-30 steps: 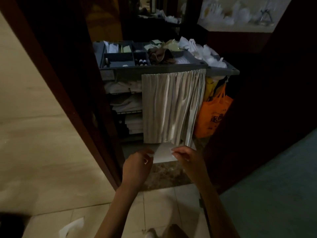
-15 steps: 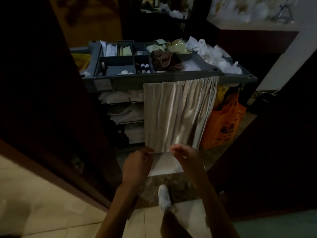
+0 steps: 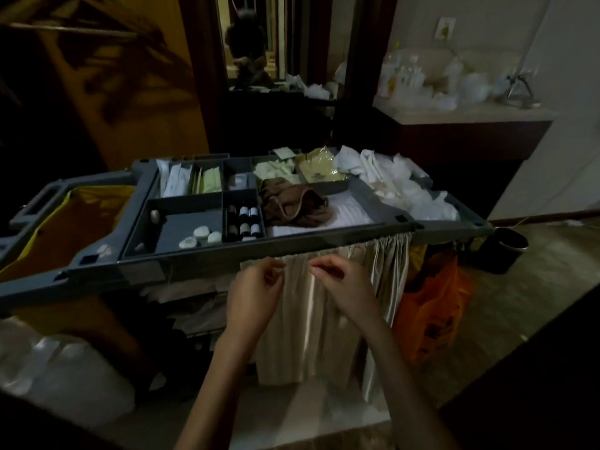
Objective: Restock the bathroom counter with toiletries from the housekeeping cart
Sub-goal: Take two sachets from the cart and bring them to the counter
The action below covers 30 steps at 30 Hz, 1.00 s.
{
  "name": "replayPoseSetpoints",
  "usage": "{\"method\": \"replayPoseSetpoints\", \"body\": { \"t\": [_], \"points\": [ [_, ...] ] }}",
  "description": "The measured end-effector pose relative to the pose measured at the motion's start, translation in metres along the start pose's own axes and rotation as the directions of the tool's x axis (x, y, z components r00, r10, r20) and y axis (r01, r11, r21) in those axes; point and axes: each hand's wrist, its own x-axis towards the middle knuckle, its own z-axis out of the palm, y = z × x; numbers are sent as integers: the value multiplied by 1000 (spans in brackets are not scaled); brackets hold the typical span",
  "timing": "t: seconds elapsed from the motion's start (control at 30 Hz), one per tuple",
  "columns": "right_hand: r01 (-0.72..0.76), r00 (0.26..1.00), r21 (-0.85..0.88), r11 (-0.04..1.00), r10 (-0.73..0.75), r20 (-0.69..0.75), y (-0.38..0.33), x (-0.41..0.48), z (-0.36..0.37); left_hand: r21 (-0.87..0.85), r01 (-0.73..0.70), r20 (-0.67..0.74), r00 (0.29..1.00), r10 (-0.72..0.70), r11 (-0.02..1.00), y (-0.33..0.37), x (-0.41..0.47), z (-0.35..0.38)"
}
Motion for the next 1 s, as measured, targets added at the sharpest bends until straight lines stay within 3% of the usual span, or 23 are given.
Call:
{"method": "replayPoseSetpoints", "body": {
  "t": [0.4,1.0],
  "points": [
    [103,993,19,995,-104,53,31,146,10,23,73,-121,990,-70,997,-13,136,11],
    [116,991,-46,992,-113,68,56,356,93,41,55,-80,995,-51,998,-109,339,7]
  ]
}}
